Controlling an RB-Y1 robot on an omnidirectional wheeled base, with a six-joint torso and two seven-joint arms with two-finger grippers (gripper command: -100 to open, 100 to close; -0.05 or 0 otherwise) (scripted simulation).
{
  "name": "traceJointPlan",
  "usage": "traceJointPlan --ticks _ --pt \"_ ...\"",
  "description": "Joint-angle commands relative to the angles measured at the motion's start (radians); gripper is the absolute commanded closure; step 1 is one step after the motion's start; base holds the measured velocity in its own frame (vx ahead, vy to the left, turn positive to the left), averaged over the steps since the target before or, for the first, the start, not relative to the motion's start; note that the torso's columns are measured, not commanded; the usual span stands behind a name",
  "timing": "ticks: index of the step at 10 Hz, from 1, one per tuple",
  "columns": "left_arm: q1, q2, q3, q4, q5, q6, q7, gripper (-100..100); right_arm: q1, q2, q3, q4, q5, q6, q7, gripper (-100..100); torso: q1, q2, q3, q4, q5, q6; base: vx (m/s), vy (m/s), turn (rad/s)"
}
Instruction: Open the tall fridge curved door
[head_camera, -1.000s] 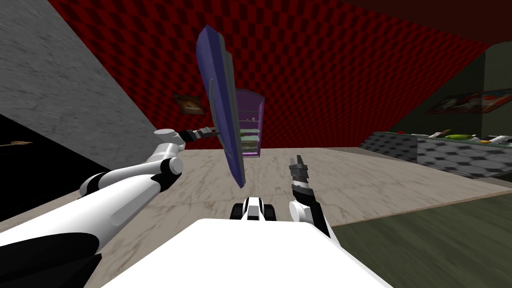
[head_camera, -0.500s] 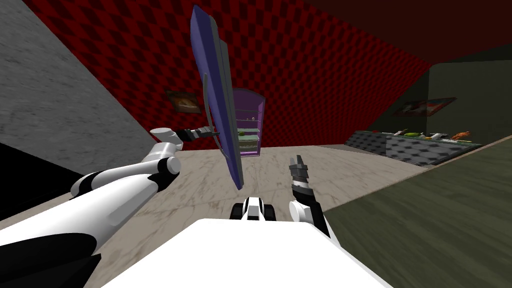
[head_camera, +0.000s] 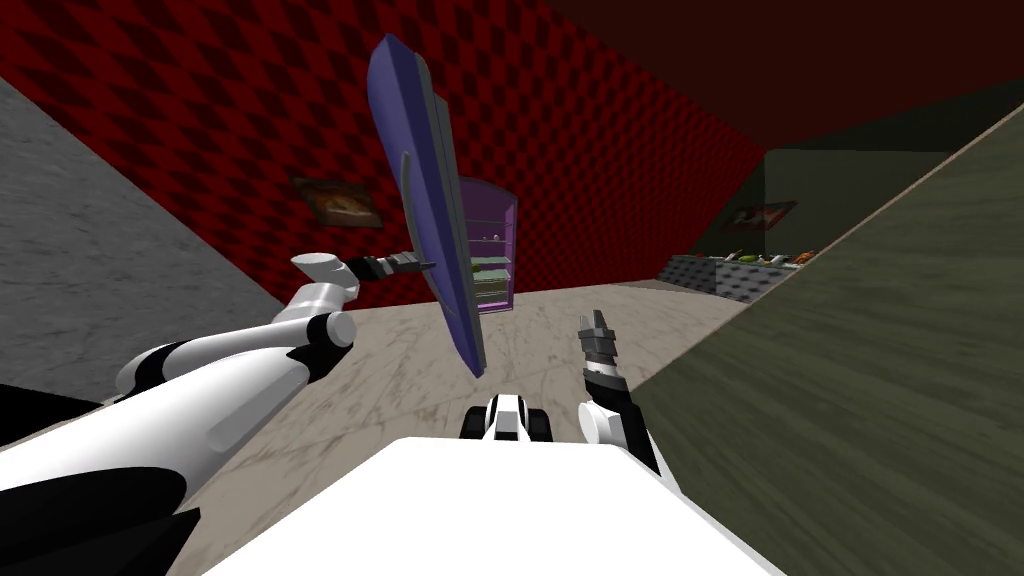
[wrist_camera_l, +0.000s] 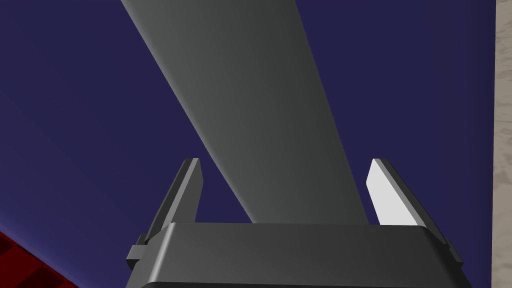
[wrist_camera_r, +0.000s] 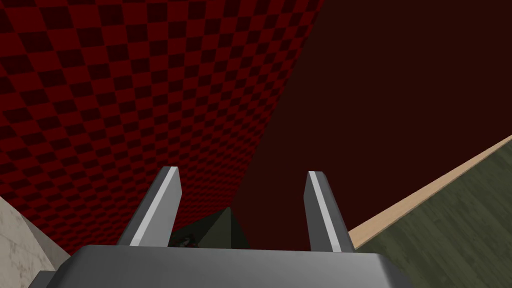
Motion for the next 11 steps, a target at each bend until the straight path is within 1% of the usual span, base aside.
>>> traceJointPlan --ticks 1,2,3,4,5,6,7,8,9,11 --pt "-0.017 0.012 0.0 0.018 -0.01 -0.047 -0.002 -100 0.0 0.0 0.0 0.0 0.0 0.0 0.0 0 0.003 0.0 0.0 0.001 0.001 -0.002 -0.096 0.056 -0.128" --pt "-0.03 0.033 -0.003 0.037 -0.034 -0.083 0.005 -100 0.0 0.0 0.0 0.0 0.0 0.0 0.0 0 0.003 0.001 0.002 0.002 0.001 -0.007 -0.18 0.112 -0.295" --pt "-0.03 0.033 -0.003 0.037 -0.034 -0.096 0.005 -100 0.0 0.0 0.0 0.0 0.0 0.0 0.0 0 0.007 0.005 0.003 0.003 0.001 -0.005 -0.183 0.112 -0.376" --pt "-0.03 0.033 -0.003 0.037 -0.034 -0.102 0.005 -100 0.0 0.0 0.0 0.0 0.0 0.0 0.0 0 0.004 0.004 0.003 0.002 0.002 -0.005 -0.062 0.058 -0.07" --pt "-0.043 0.054 -0.007 0.057 -0.058 -0.139 0.012 -100 0.001 0.0 0.0 0.0 0.0 0.0 0.0 0 -0.001 0.0 0.002 0.001 0.0 -0.008 -0.126 0.091 -0.295" --pt "-0.043 0.054 -0.007 0.037 -0.058 -0.158 0.012 -100 0.0 0.0 0.0 0.0 0.0 0.0 0.0 0 0.001 0.001 0.001 0.001 0.0 -0.002 -0.158 0.092 -0.322" --pt "-0.043 0.054 -0.007 0.03 -0.058 -0.158 0.012 -100 0.0 0.0 0.0 0.0 0.0 0.0 0.0 0 0.0 0.002 0.002 0.003 -0.001 -0.004 -0.081 0.035 -0.078" --pt "-0.056 0.074 -0.011 0.077 -0.082 -0.197 0.019 -100 0.0 0.0 0.0 0.0 0.0 0.0 0.0 0 0.0 0.001 0.001 0.005 -0.003 -0.008 -0.142 0.08 -0.288" --pt "-0.056 0.074 -0.011 0.077 -0.082 -0.213 0.019 -100 0.0 0.0 0.0 0.0 0.0 0.0 0.0 0 0.004 0.003 0.002 0.004 -0.001 -0.005 -0.162 0.072 -0.285" --pt "-0.056 0.074 -0.011 0.077 -0.082 -0.213 0.019 -100 0.001 0.0 0.0 0.0 0.0 0.0 0.0 0 0.002 0.002 0.002 0.006 -0.002 -0.008 -0.042 0.019 -0.057"
